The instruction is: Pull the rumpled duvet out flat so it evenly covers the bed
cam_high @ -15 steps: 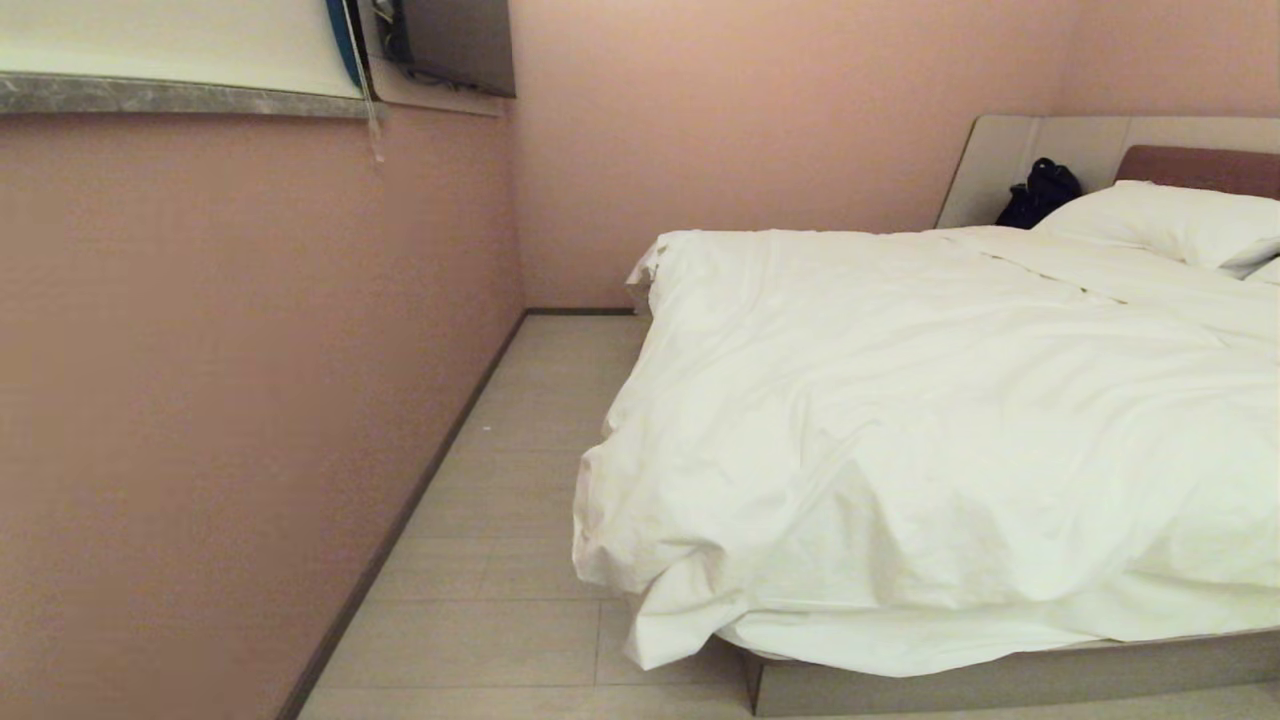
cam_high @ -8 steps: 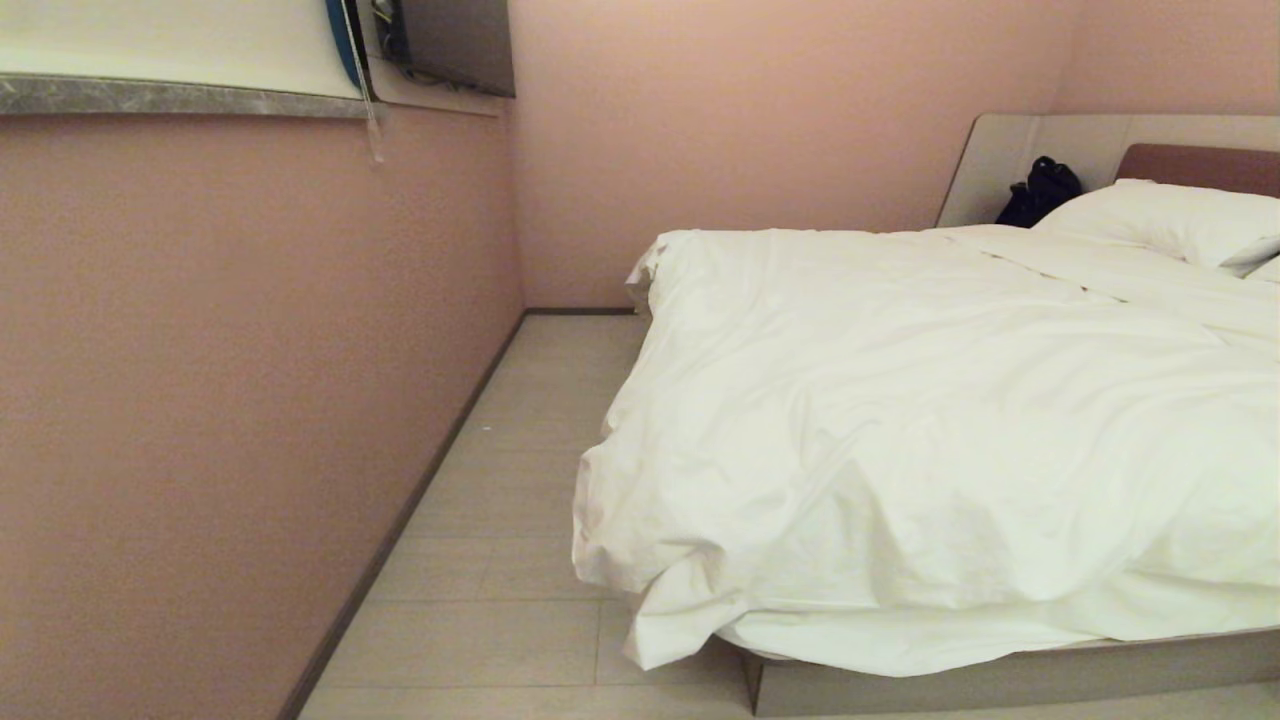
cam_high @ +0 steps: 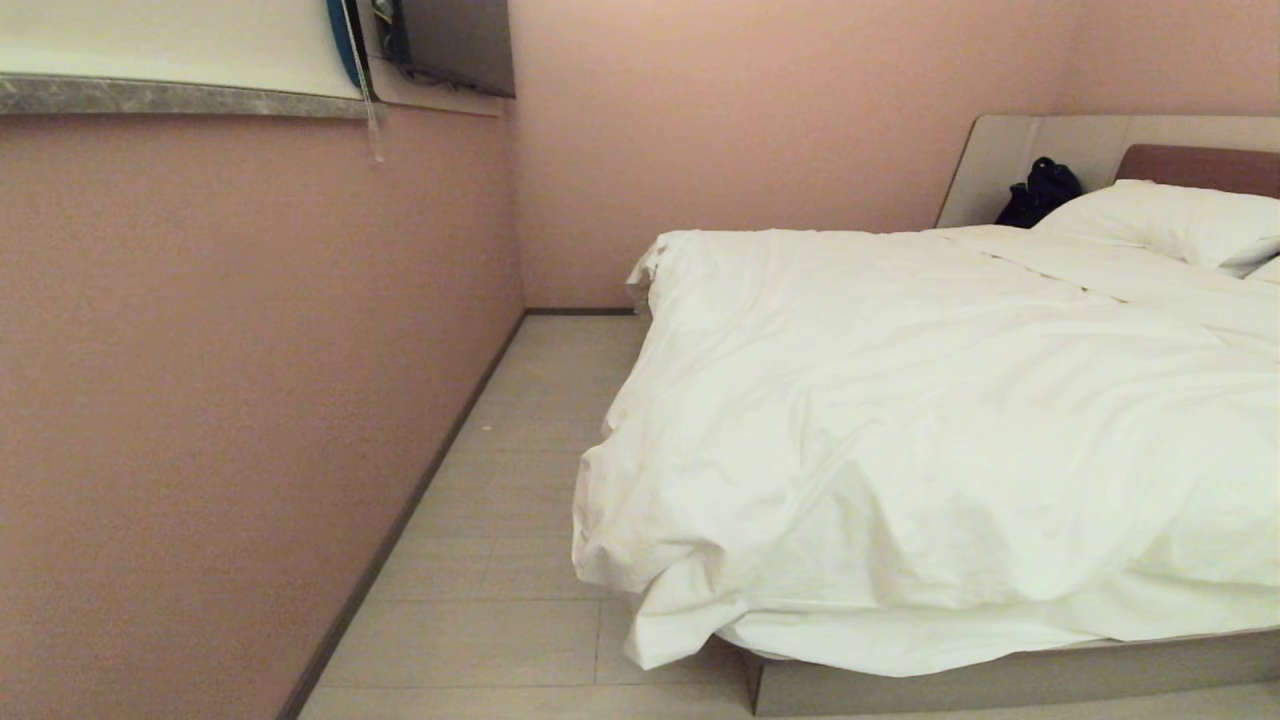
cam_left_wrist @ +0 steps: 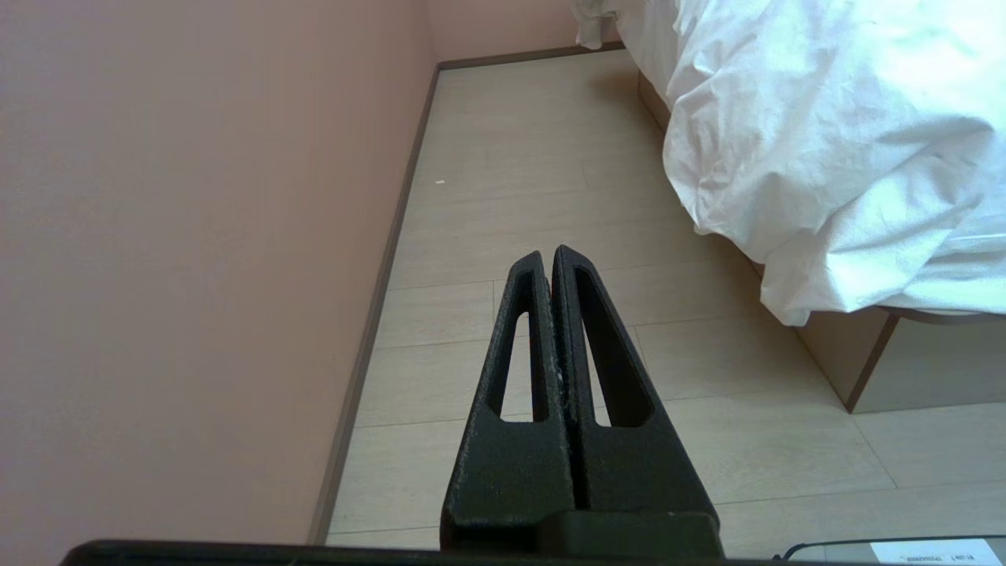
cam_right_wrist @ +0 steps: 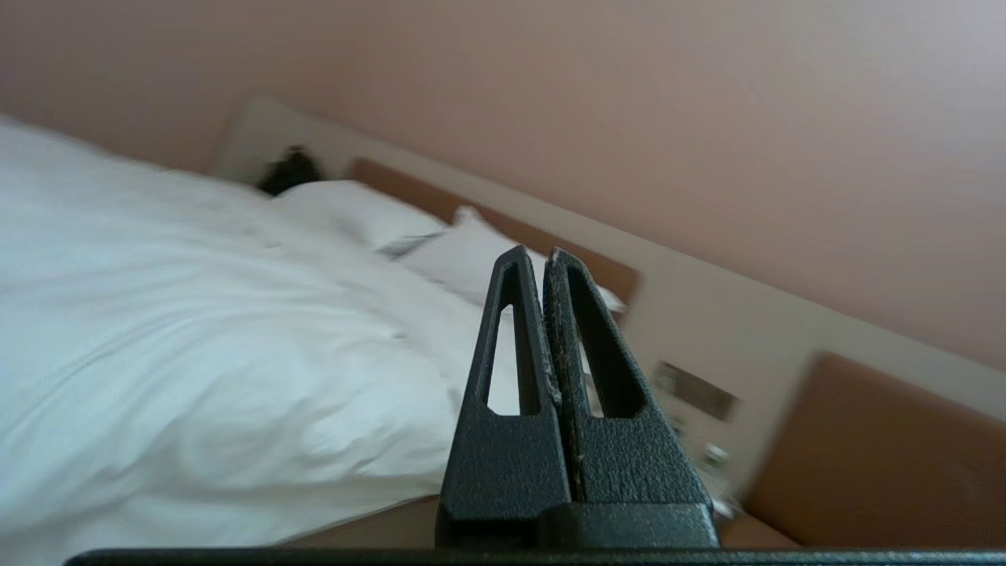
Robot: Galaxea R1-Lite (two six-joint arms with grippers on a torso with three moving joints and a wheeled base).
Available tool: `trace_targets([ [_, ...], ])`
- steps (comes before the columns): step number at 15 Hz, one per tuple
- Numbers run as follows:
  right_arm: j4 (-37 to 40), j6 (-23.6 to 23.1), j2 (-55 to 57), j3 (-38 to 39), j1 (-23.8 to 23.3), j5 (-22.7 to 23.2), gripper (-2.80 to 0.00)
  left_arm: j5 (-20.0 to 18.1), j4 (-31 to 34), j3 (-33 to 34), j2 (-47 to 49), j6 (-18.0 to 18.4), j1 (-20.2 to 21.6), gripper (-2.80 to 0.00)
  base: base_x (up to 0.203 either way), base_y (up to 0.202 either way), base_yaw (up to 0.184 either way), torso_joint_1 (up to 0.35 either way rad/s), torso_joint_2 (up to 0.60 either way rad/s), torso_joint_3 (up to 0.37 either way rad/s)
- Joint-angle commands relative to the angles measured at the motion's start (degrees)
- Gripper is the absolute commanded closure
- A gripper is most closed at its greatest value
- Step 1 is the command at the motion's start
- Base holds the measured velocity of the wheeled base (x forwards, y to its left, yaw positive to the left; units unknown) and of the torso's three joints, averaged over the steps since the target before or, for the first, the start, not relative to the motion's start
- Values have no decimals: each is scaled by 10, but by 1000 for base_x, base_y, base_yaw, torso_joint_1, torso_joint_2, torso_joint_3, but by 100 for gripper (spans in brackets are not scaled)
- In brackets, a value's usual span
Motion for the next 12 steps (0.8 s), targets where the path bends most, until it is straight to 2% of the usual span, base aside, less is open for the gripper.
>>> trace_targets([
  [1, 120, 61, -23, 16, 0, 83, 0, 0, 0, 0, 0, 0, 0, 0, 0, 0, 0, 0, 0, 0],
  [2, 128, 91, -23, 23, 0, 130, 0, 0, 0, -1, 0, 0, 0, 0, 0, 0, 0, 0, 0, 0],
  [4, 139, 193, -23, 30, 0, 214, 0, 0, 0, 0, 0, 0, 0, 0, 0, 0, 0, 0, 0, 0],
  [6, 143, 302, -23, 33, 0, 254, 0, 0, 0, 0, 0, 0, 0, 0, 0, 0, 0, 0, 0, 0],
  [8, 143, 404, -23, 41, 0, 267, 0, 0, 0, 0, 0, 0, 0, 0, 0, 0, 0, 0, 0, 0],
  [12, 144, 563, -23, 79, 0, 267, 0, 0, 0, 0, 0, 0, 0, 0, 0, 0, 0, 0, 0, 0],
])
